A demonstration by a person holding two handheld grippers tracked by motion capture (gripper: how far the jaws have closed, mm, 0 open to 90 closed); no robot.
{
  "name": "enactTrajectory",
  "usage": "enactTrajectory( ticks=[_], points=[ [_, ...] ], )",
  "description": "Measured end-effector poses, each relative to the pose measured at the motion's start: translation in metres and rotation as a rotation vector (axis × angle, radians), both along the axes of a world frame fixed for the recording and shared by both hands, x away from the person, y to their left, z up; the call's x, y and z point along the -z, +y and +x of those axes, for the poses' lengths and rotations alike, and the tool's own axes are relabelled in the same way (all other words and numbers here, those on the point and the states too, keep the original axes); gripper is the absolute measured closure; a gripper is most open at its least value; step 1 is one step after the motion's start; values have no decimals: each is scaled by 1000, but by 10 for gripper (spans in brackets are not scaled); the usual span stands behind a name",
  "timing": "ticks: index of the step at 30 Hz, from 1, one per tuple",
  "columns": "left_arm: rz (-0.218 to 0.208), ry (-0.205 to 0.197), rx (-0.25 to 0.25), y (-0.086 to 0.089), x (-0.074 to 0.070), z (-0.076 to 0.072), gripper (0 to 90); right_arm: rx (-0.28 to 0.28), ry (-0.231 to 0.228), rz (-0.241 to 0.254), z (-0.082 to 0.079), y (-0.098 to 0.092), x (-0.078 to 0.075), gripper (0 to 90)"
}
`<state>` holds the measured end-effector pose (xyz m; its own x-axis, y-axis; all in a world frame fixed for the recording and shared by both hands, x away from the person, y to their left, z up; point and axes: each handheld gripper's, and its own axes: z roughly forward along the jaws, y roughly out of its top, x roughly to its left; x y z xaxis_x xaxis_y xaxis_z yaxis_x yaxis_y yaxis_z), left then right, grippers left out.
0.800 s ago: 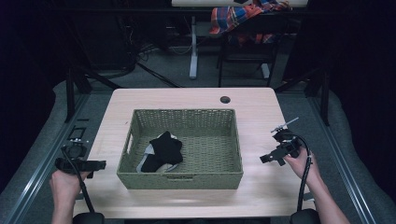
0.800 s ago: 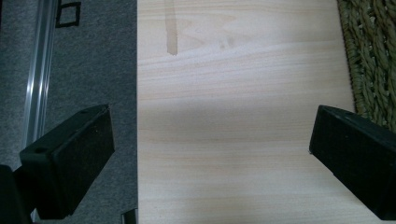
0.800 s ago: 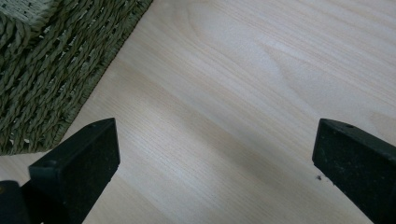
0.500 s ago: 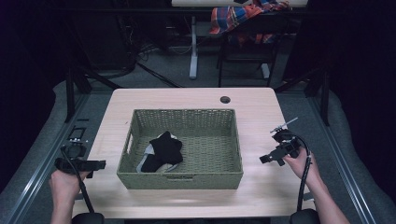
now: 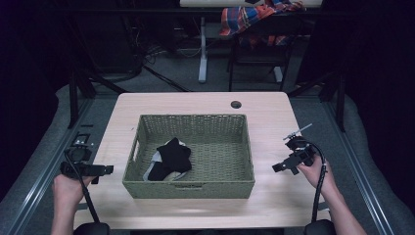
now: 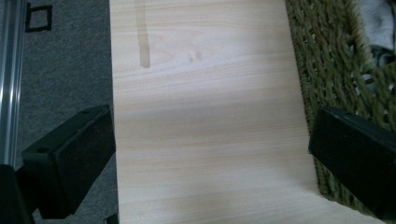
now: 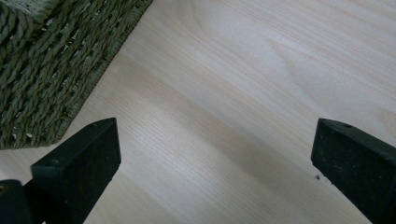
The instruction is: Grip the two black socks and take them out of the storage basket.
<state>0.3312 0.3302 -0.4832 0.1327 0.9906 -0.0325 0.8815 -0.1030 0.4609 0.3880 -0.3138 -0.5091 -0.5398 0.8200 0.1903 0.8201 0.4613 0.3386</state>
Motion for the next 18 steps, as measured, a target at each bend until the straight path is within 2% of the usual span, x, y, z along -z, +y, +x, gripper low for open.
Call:
enactTrajectory(
  ticks=[1, 2, 3, 7, 8, 12, 15, 16, 18],
  points=[
    [0, 0, 0, 0, 0, 0, 8, 32, -19, 20, -2, 1, 2, 13],
    [-2, -4, 5, -1, -2, 0, 8, 6, -7, 4, 0, 0, 0, 13],
    [-5, -11, 8, -2, -5, 0, 8, 35, -25, 20, -2, 1, 1, 12],
    [-16, -16, 37, -8, -14, 2, 5, 23, -13, 25, -1, 1, 1, 13],
    [-31, -15, 54, -12, -18, 3, 2, 23, -13, 10, -2, 3, 1, 12],
    [-21, -25, 78, -20, -25, 3, 1, 4, -13, -8, -2, -1, -2, 12],
    [-23, -36, 98, -26, -33, 3, 1, 3, -9, -4, -2, -1, -1, 12],
    [-37, -39, 106, -28, -35, 4, 1, 28, -21, 10, -3, 1, 0, 13],
    [-46, -45, 117, -30, -40, 6, 1, 3, -12, 1, -2, 0, -1, 13]
  ],
)
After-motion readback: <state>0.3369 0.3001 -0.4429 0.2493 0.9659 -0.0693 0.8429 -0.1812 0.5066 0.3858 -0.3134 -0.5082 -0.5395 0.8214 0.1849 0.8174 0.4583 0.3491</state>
